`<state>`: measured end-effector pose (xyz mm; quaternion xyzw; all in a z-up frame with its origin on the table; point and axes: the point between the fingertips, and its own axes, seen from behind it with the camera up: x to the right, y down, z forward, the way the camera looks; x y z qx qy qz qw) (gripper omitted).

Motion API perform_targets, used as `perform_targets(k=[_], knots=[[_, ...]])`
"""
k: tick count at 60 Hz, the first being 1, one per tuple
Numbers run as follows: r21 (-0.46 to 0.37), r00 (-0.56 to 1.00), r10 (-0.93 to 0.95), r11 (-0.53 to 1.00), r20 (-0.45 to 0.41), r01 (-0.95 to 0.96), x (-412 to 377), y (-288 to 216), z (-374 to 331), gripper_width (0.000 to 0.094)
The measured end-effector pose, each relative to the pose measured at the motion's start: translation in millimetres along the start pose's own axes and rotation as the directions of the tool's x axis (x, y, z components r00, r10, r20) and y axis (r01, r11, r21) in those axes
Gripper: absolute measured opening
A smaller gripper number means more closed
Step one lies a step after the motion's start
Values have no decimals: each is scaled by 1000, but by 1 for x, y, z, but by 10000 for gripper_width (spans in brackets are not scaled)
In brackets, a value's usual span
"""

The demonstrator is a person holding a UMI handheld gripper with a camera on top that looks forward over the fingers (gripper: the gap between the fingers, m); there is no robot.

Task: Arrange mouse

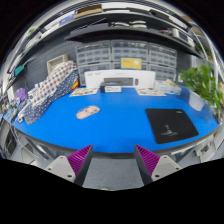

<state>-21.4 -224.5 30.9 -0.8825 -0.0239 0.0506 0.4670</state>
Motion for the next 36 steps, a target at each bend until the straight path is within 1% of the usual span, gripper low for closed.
perform_targets(k=[6,14,30,33,36], knots=[[-19,999,-4,1000,44,4,-50,-5,36,824],[-31,998,-9,999,58,11,-97,-26,90,830],[-77,1000,-2,997,16,4,-140,-67,187,812],[-78,1000,-19,997,-20,17,-141,-72,199,807],[-84,999,-27,996,-29,25,-143,-80,210,799]])
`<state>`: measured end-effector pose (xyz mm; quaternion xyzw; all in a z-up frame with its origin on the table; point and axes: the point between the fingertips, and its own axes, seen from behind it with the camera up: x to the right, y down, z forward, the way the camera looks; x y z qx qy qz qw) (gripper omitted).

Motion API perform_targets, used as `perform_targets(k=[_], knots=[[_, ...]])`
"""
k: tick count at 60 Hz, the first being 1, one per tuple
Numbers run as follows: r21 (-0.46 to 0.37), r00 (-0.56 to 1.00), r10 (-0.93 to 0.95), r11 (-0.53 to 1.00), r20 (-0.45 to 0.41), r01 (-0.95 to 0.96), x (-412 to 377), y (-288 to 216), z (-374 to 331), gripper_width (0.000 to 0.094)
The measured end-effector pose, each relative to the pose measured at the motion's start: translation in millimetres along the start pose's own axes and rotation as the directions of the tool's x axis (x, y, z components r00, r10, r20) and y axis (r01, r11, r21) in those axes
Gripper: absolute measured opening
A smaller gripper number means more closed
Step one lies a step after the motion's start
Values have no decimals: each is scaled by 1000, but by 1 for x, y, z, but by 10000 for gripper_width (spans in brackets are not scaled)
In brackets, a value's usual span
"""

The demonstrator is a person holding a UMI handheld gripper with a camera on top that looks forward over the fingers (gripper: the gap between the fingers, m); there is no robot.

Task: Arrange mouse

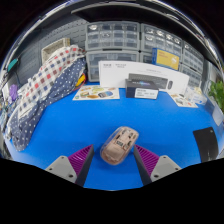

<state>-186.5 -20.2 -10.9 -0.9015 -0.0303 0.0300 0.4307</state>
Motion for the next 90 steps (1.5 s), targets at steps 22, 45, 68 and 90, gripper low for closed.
perform_targets(k=[22,45,68,90], knots=[[-38,1000,13,999,-15,-14,-13,-34,42,511],[-101,999,-29,994,43,34,-7,-35,40,315],[235,990,-139,964,39,126,163,-186,-107,319],[178,997,3,984,-74,10,391,-121,-139,318]])
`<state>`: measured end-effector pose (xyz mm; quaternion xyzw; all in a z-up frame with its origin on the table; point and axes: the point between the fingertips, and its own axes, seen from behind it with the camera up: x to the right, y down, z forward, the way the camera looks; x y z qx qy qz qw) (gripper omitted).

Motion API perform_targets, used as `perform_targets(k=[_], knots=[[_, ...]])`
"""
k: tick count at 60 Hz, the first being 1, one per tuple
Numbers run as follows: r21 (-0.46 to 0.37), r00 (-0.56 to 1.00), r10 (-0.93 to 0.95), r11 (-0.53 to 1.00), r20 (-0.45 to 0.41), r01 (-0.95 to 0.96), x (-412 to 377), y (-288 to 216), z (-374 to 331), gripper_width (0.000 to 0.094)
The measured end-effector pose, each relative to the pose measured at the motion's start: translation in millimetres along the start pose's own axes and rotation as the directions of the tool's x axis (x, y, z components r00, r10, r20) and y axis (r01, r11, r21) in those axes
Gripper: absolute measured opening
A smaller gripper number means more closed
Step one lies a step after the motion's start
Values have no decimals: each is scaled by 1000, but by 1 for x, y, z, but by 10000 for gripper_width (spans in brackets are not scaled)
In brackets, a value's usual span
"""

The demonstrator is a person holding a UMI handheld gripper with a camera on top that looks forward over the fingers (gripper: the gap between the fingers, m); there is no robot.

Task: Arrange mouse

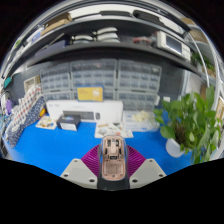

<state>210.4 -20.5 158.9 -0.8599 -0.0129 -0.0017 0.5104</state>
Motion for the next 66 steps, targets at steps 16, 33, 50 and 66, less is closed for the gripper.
perform_targets(k=[16,33,50,66], knots=[[-241,1000,20,970,-22,-25,32,138,46,316],[-266,999,33,963,-19,-37,32,177,53,385],[-292,999,46,956,0,-44,35,178,56,532],[-286,999,51,957,7,-47,41,137,31,856]])
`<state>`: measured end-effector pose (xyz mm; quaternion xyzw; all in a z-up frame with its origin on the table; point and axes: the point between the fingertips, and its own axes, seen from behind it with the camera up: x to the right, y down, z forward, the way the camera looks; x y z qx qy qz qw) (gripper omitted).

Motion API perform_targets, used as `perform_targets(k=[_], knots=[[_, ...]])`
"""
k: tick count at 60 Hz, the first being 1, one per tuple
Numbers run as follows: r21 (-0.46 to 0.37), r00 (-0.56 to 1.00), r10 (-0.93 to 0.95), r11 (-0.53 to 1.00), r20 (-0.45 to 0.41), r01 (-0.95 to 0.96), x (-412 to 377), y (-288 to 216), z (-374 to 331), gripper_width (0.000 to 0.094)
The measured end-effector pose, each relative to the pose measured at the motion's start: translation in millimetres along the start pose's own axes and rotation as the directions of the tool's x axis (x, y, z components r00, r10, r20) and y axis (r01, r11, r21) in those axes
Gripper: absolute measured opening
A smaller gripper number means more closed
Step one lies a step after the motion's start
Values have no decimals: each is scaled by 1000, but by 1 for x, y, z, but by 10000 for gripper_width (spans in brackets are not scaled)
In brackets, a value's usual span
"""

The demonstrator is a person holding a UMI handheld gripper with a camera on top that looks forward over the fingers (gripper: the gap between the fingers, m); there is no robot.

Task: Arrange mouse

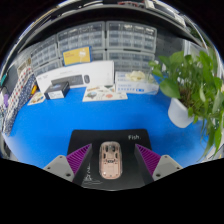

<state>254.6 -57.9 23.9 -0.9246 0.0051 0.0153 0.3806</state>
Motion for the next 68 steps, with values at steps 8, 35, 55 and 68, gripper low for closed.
perform_targets(k=[8,35,55,68], knots=[[81,1000,-9,997,-17,10,1,-49,-45,860],[301,1000,0,954,14,-4,-34,-141,-166,857],[265,999,-41,964,18,35,-52,-116,-186,859],[249,998,-63,967,29,53,-64,-107,-185,856]])
